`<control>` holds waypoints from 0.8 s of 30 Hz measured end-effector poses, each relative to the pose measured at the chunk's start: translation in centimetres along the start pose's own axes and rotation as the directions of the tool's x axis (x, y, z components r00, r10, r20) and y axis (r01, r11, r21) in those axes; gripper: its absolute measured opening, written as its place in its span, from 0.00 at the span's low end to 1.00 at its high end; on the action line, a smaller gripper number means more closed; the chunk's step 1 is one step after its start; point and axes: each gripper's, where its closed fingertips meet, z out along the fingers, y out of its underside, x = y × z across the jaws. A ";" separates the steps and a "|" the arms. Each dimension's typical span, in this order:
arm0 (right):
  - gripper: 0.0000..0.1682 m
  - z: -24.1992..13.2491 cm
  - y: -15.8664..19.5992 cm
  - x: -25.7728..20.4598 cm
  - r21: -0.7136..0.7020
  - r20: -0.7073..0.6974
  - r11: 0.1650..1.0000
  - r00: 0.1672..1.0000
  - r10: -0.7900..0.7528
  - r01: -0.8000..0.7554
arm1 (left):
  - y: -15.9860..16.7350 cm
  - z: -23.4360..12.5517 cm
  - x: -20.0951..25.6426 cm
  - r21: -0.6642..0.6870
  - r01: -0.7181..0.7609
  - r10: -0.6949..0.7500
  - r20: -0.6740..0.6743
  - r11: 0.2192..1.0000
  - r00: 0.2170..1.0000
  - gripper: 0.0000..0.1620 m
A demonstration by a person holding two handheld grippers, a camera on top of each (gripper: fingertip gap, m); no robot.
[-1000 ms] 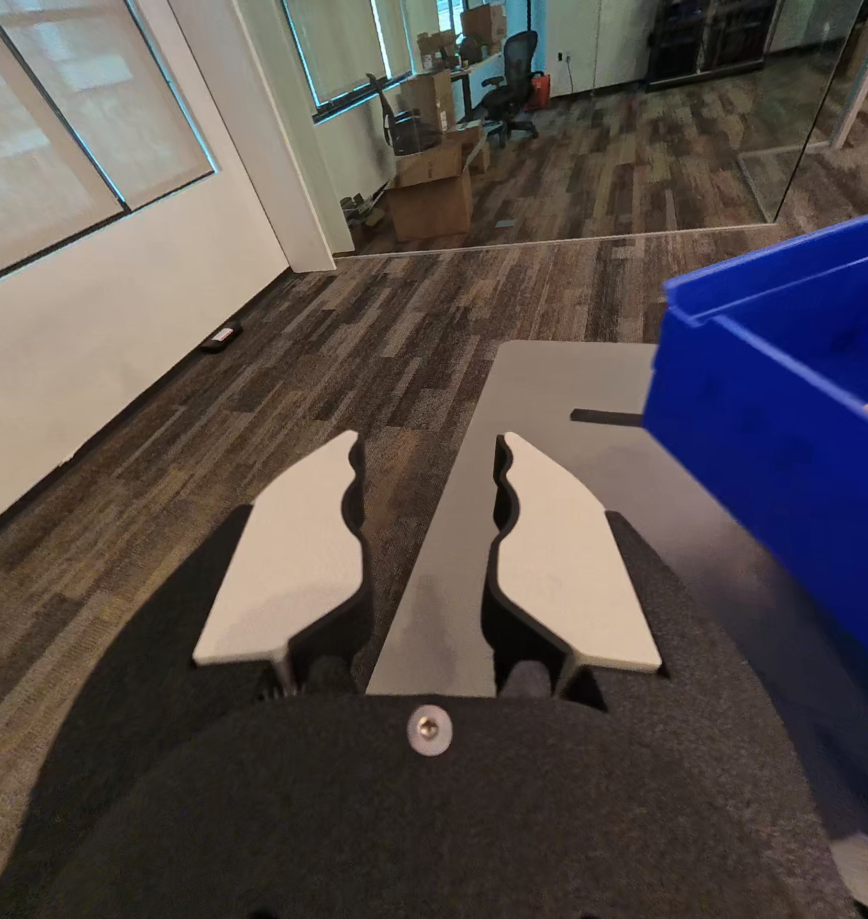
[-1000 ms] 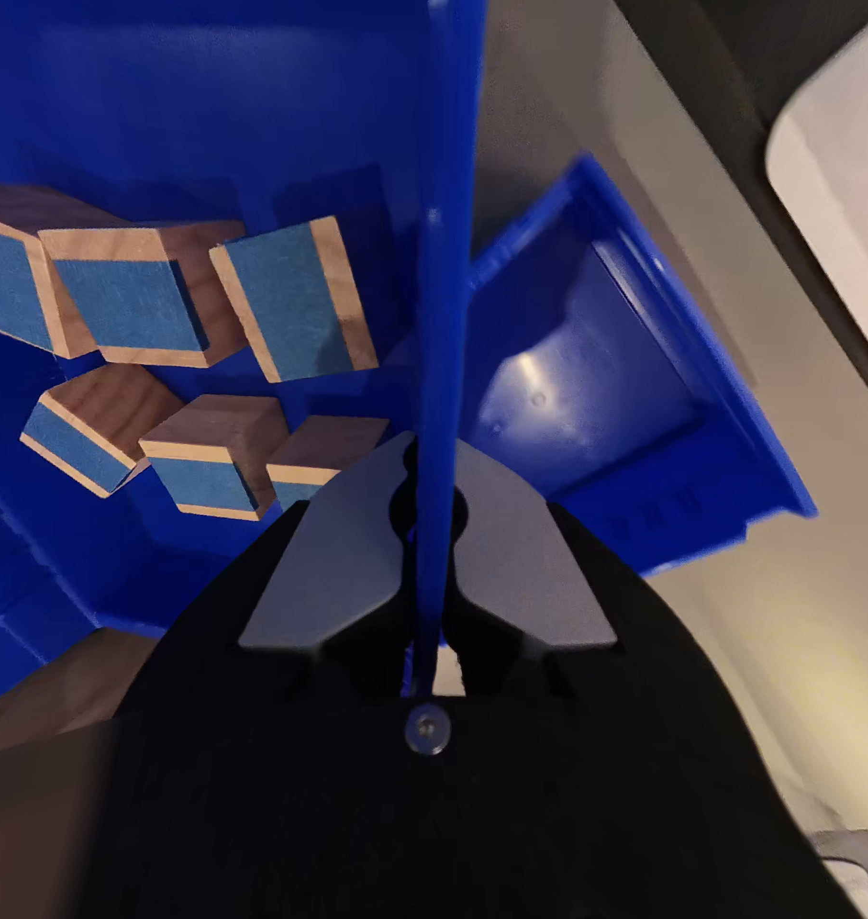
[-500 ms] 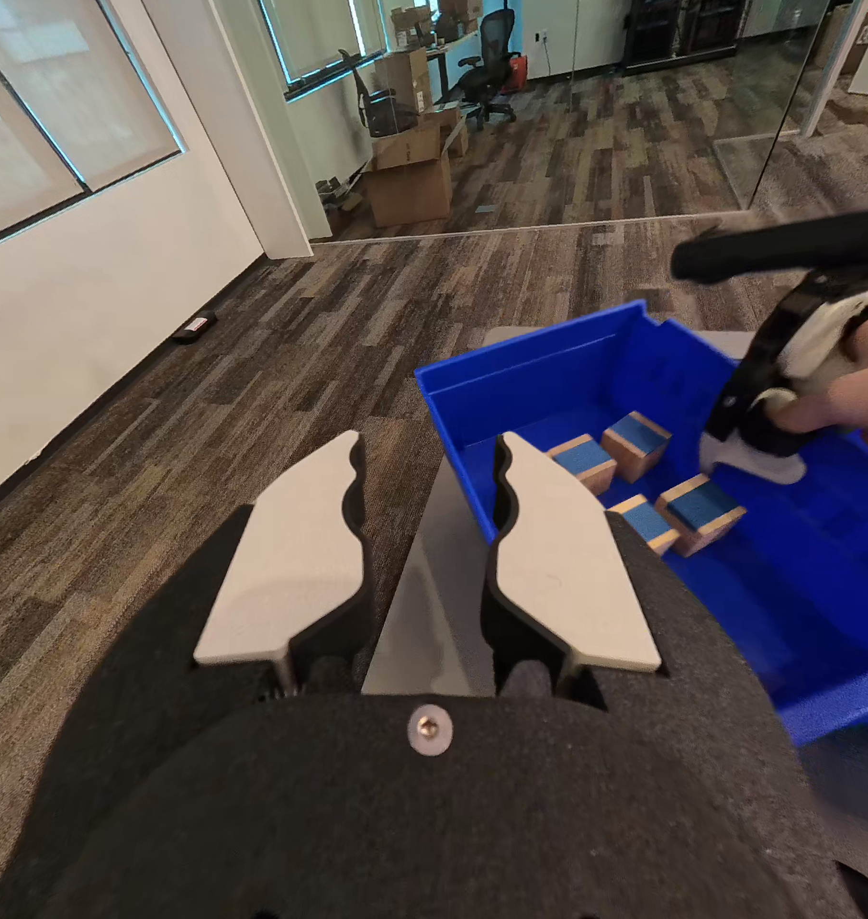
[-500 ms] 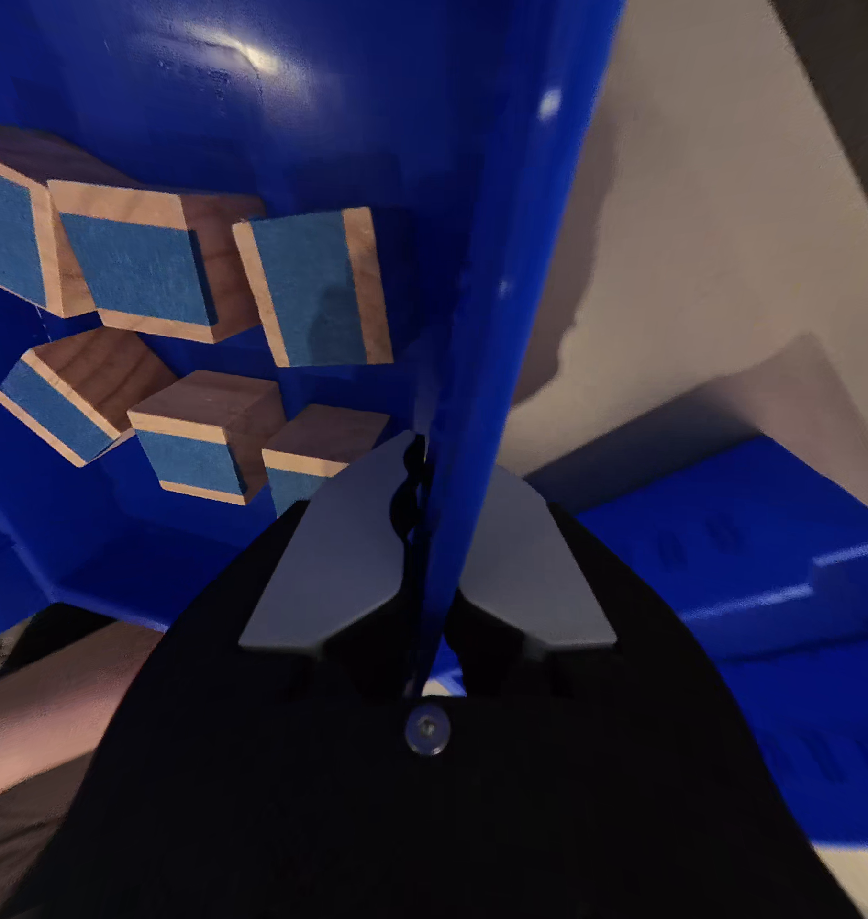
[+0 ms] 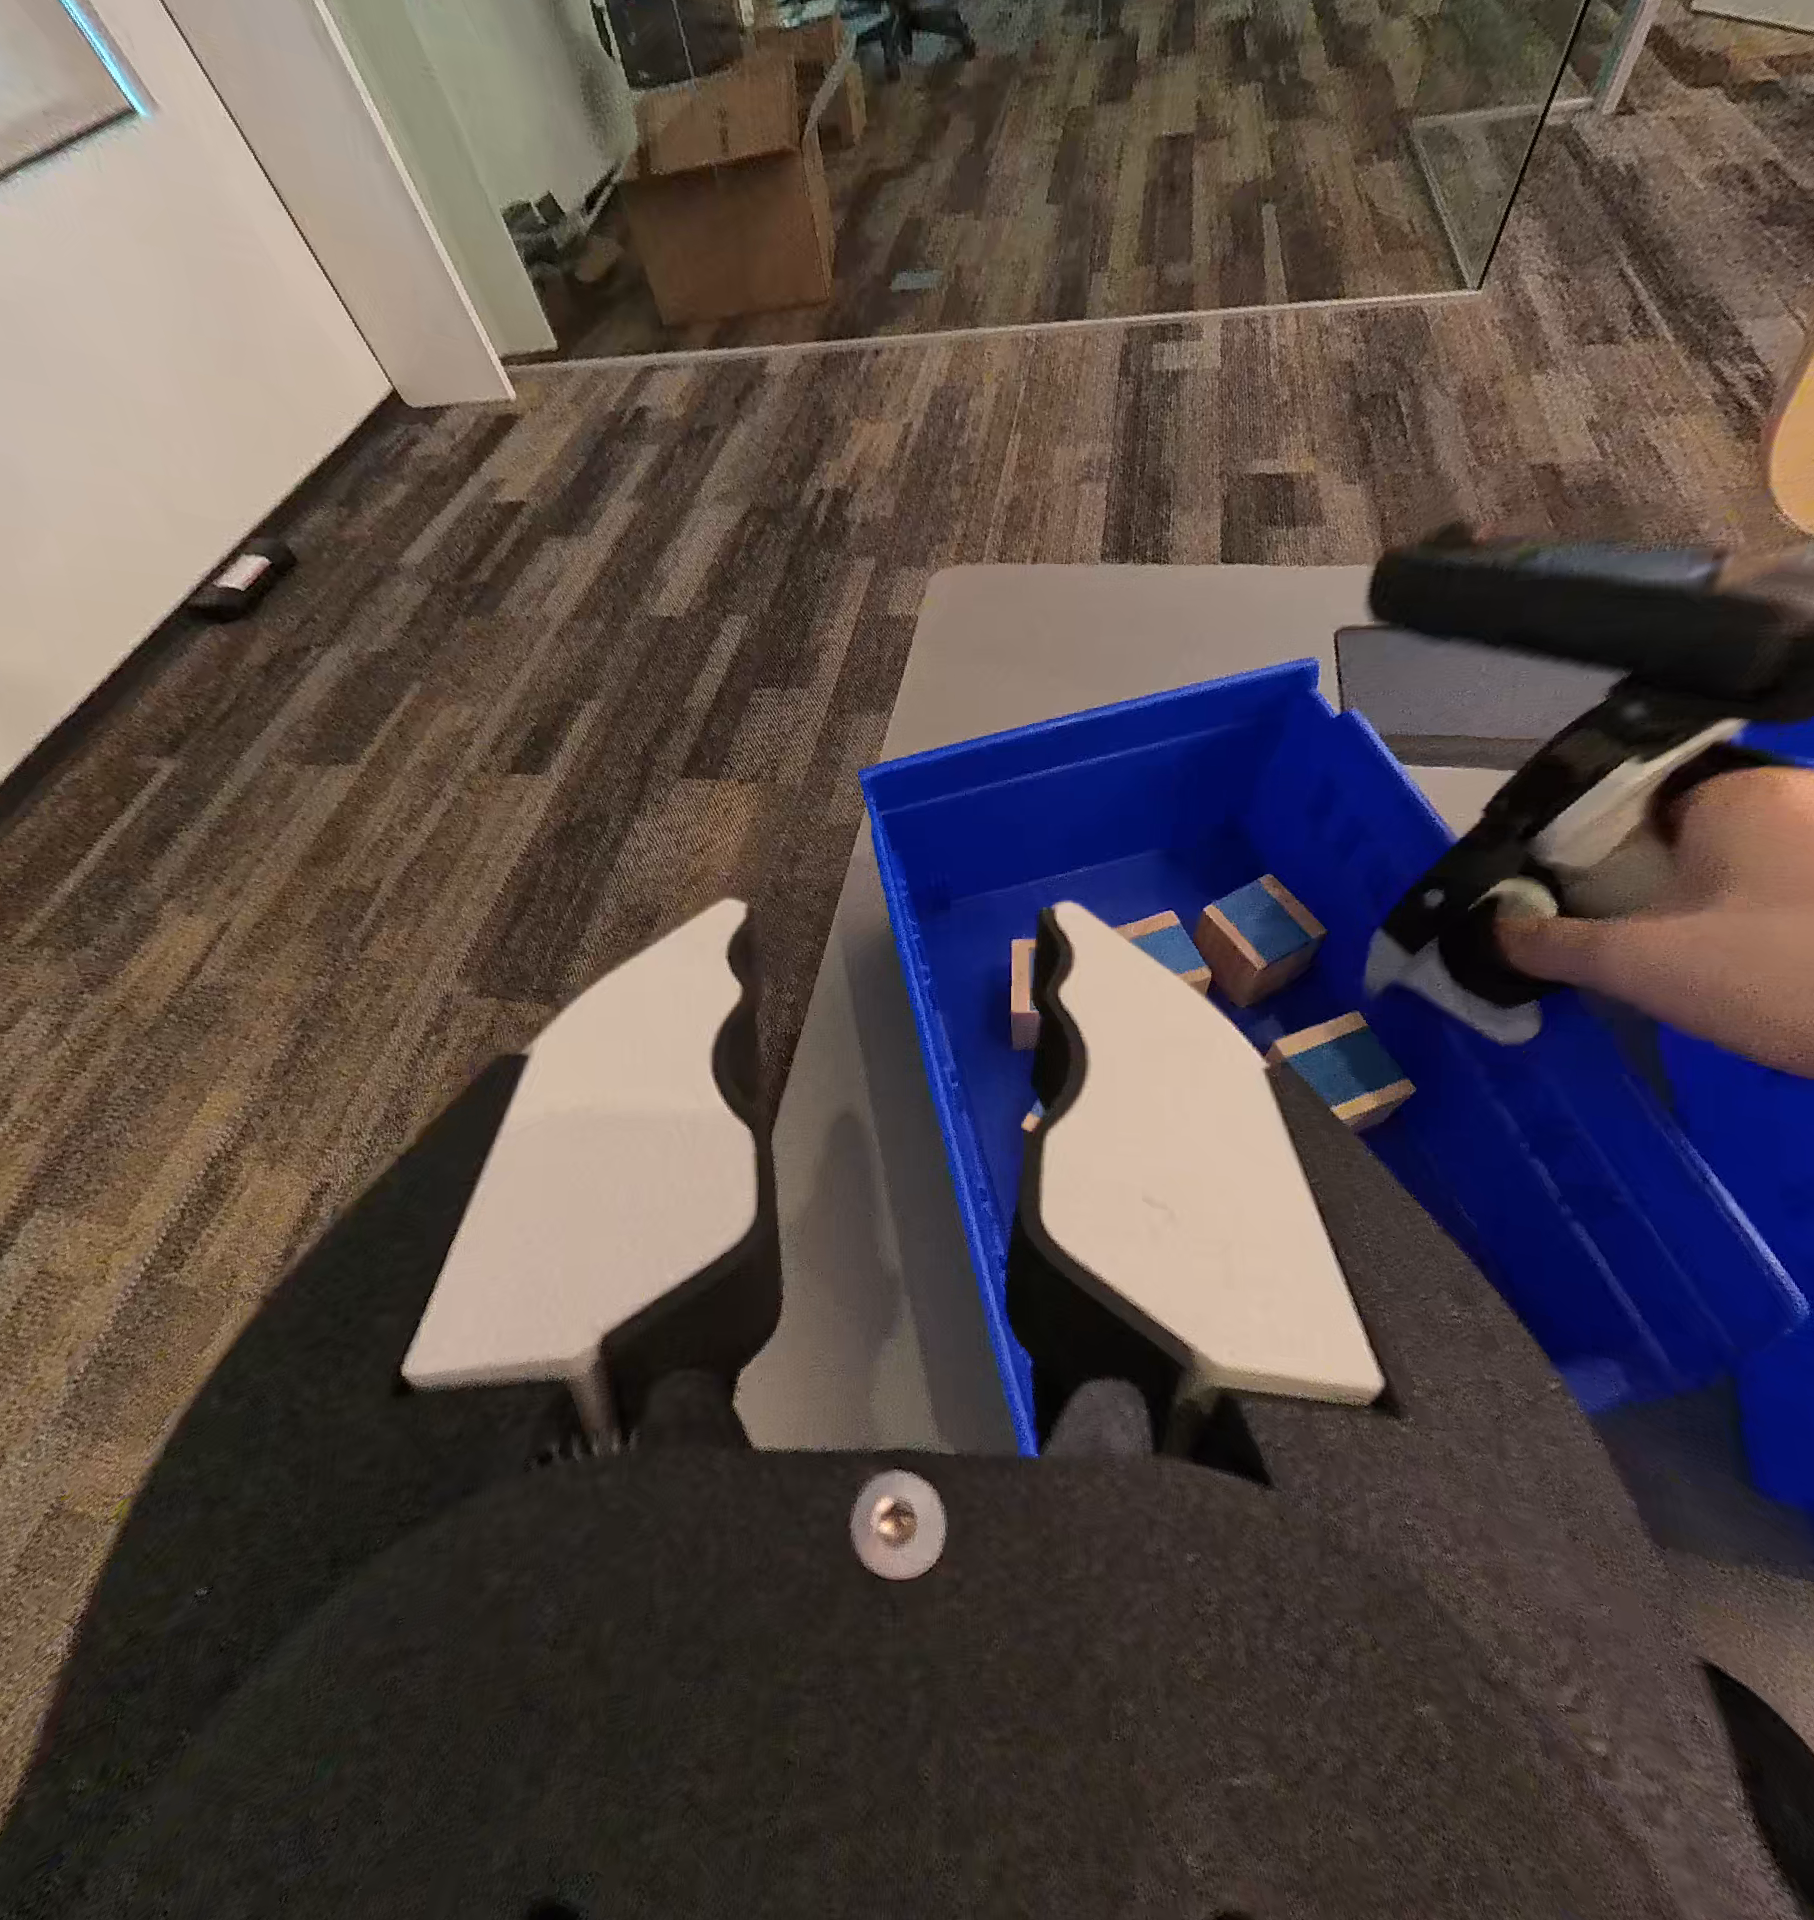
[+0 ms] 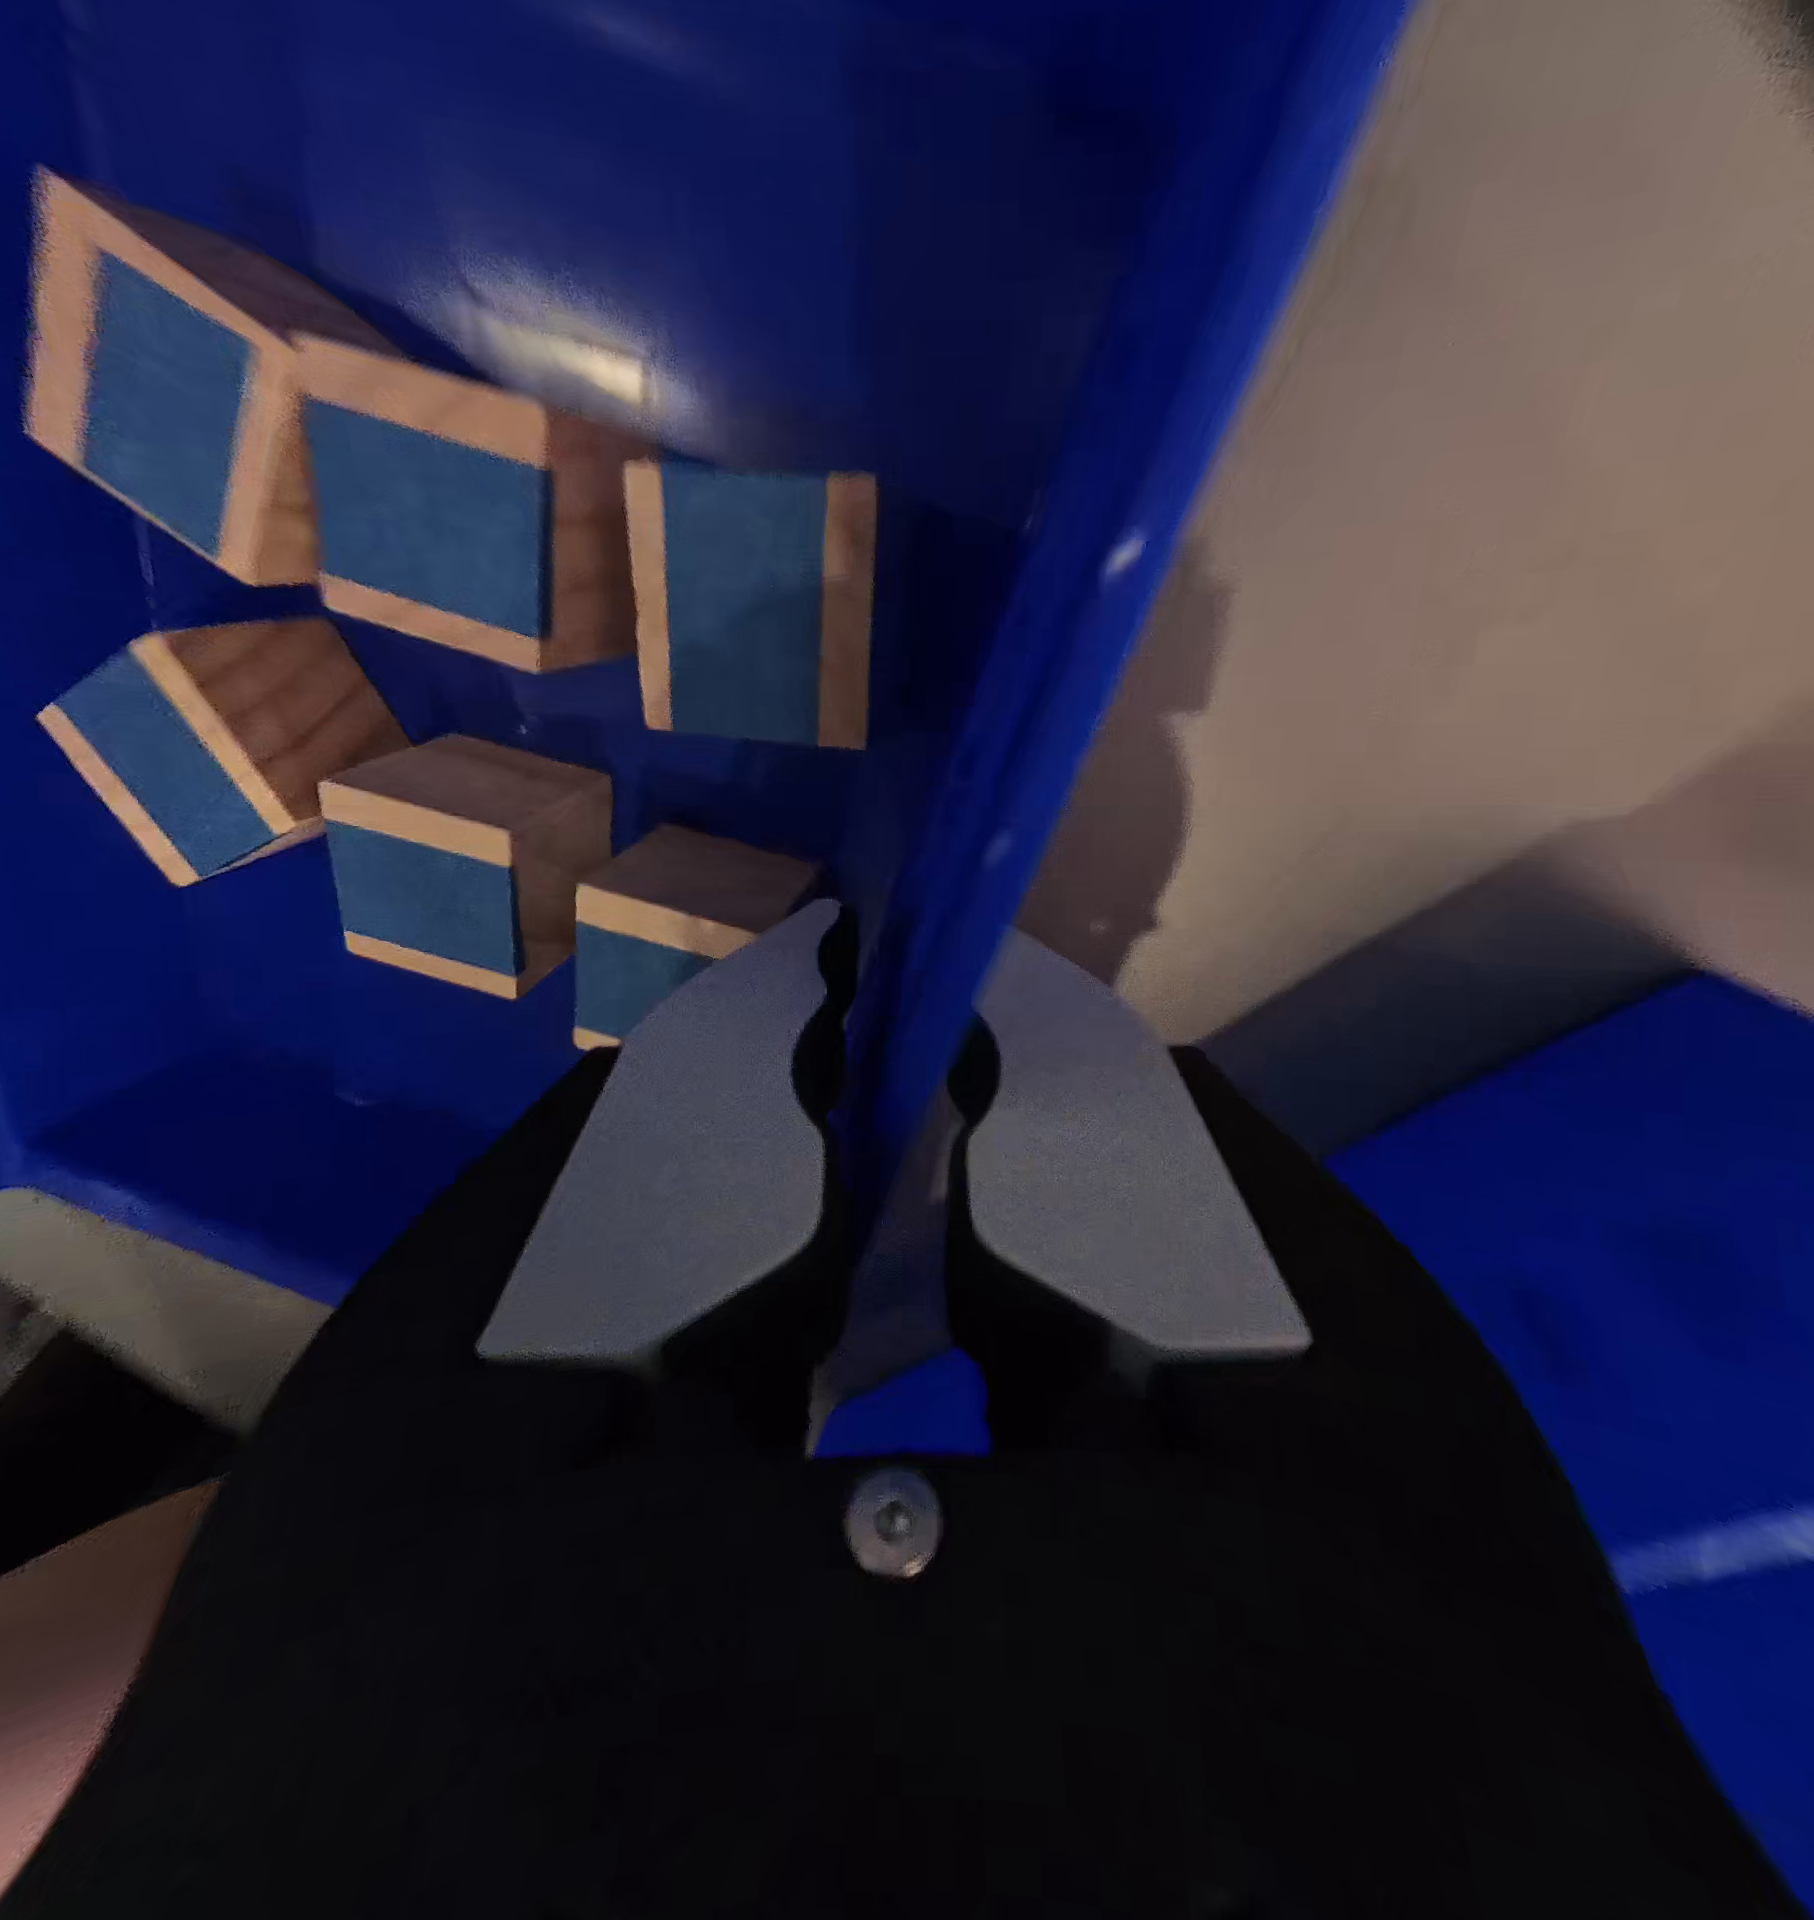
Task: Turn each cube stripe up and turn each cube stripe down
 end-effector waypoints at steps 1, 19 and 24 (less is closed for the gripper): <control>0.13 -1.6 -0.9 0.1 0.096 -0.019 0.995 0.999 -0.031 0.032 | 0.2 0.1 -0.1 -0.007 0.003 -0.003 -0.006 1.000 1.000 0.31; 0.41 -9.8 23.5 21.5 0.211 -0.207 0.916 0.901 0.382 -0.340 | 11.1 7.2 1.4 -0.488 0.177 -0.307 -0.202 0.855 0.930 0.42; 0.10 -7.8 23.5 19.7 0.115 -0.009 0.927 0.932 0.361 -0.358 | 14.3 8.1 3.3 -0.628 0.110 -0.329 -0.242 0.770 0.913 0.37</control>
